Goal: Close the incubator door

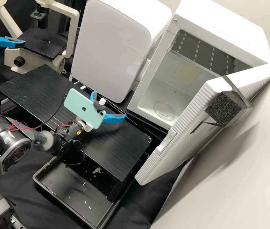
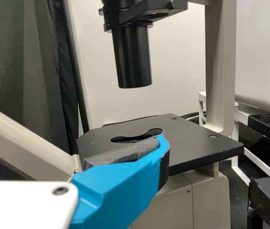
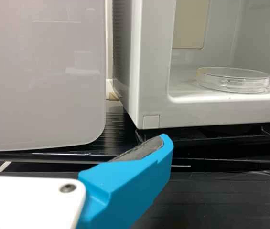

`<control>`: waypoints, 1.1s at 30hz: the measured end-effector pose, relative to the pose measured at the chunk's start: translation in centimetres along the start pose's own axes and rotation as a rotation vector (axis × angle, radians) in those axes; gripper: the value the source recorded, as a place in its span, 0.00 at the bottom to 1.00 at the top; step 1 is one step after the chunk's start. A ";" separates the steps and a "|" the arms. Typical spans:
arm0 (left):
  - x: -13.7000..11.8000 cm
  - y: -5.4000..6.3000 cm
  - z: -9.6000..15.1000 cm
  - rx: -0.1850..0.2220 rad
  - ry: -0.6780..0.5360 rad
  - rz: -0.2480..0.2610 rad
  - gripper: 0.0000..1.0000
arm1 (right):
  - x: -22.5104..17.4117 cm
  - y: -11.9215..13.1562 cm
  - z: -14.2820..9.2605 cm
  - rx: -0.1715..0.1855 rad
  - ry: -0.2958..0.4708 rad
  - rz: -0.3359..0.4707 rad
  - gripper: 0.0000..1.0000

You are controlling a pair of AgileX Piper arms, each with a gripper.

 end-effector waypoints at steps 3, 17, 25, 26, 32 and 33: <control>0.0 0.0 0.0 0.000 0.000 0.000 1.00 | 0.0 0.0 0.0 0.000 0.000 0.000 1.00; 0.0 0.0 0.0 0.000 0.000 0.000 1.00 | -5.7 2.4 1.4 0.002 0.006 0.139 1.00; 0.0 0.0 0.0 0.000 0.000 0.000 1.00 | -14.5 5.3 1.3 0.015 0.095 0.378 1.00; 0.0 0.0 0.0 0.000 0.000 0.000 1.00 | -15.3 5.5 1.3 0.013 0.098 0.404 1.00; 0.0 0.0 0.0 0.000 0.000 0.000 1.00 | -18.0 7.2 3.1 0.019 0.008 0.516 1.00; 0.0 0.0 0.0 0.000 0.000 0.000 1.00 | -18.2 7.5 3.5 0.027 -0.017 0.534 1.00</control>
